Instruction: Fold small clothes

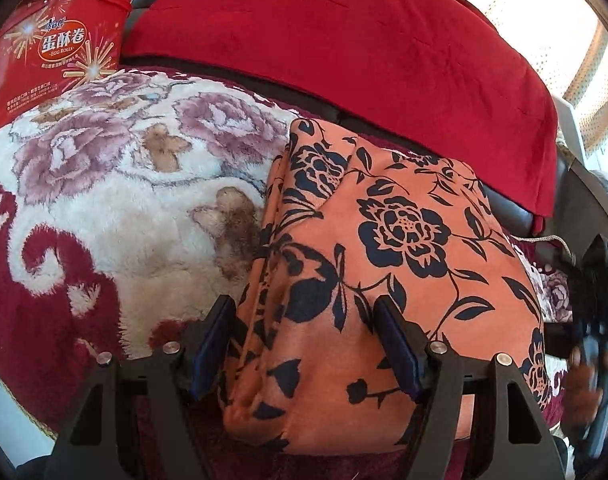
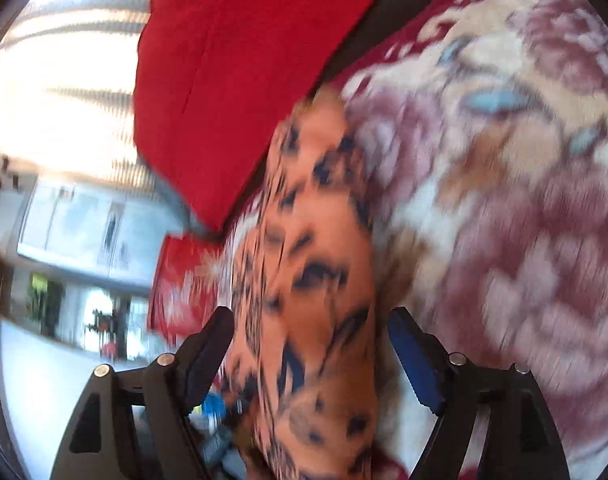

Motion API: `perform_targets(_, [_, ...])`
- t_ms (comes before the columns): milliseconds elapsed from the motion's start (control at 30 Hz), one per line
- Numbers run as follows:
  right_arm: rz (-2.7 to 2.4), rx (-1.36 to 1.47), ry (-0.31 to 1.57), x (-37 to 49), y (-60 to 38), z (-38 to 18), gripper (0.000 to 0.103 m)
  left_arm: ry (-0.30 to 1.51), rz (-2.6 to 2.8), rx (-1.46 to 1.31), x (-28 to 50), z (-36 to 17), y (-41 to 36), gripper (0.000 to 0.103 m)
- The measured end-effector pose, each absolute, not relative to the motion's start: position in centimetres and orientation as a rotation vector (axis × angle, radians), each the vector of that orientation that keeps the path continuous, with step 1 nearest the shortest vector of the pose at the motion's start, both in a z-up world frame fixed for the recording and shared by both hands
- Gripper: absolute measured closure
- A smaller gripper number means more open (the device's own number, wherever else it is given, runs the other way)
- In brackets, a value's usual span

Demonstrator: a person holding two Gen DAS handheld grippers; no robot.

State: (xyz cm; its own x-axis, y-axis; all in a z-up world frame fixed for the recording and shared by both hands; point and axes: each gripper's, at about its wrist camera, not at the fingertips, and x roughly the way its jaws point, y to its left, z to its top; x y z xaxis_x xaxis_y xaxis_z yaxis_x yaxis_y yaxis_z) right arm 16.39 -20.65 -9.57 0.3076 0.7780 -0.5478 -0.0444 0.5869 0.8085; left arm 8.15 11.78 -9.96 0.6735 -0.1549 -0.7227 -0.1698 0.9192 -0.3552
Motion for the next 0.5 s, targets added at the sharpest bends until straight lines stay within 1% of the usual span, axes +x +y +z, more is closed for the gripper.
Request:
perform_targets(33, [0.602,0.698,1.164,16.5,-20.0,-9.8,0.056,0.838,0.008,-0.416,8.2,-10.0,11.8,0.031])
perform_targets(67, [0.581,0.725,1.181,16.6,-20.2,-10.8,0.06,0.838,0.006,-0.415,8.3,-10.0,11.7,0.031])
perform_targets(100, [0.578,0.8,1.18,16.6,-20.9,-11.8,0.061,0.839,0.003,-0.414,8.3,-10.0,11.6,0.031])
perform_targets(200, [0.582,0.881,1.141,16.0,-21.4,-12.6,0.061,0.818,0.006,-0.405,8.1,-9.6,11.5,0.031])
perform_targets(267, [0.601,0.933,1.14,15.8,-22.0,-12.9,0.058,0.798,0.003,-0.405,7.8,-9.4,11.6,0.031])
perform_targets(333, [0.582,0.959,1.143,15.2,-22.8,-12.6,0.05,0.801,0.004,-0.396,7.7,-9.4,11.6,0.031])
perform_targets(400, [0.59,0.885,1.13,14.3,-22.5,-11.1,0.035,0.826,0.008,-0.385,7.8,-9.7,11.5,0.031])
perform_targets(467, [0.644,0.814,1.111,12.8,-22.1,-9.6,0.026,0.833,0.011,-0.387,8.0,-9.9,11.5,0.031])
perform_targets(500, [0.641,0.779,1.115,12.5,-21.7,-9.7,0.026,0.833,0.011,-0.391,8.0,-9.9,11.5,0.031])
